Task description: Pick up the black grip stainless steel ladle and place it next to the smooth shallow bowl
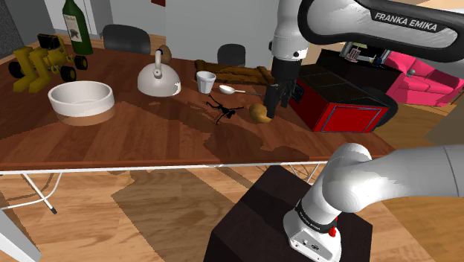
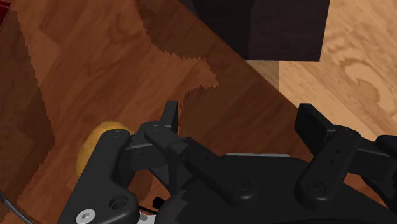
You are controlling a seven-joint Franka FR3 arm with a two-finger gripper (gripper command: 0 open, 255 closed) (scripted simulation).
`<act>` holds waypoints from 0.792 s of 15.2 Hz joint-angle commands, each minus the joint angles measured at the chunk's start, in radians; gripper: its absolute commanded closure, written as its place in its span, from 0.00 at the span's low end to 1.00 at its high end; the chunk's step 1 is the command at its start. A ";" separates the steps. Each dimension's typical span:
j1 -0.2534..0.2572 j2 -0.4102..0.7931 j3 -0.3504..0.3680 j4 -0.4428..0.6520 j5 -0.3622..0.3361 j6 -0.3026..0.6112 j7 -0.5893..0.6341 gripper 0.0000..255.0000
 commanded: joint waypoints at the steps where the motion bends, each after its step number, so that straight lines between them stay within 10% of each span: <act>1: 0.000 0.000 0.000 0.000 0.000 0.000 0.000 0.00; 12: -0.004 0.126 -0.267 -0.028 -0.213 0.251 -0.435 0.00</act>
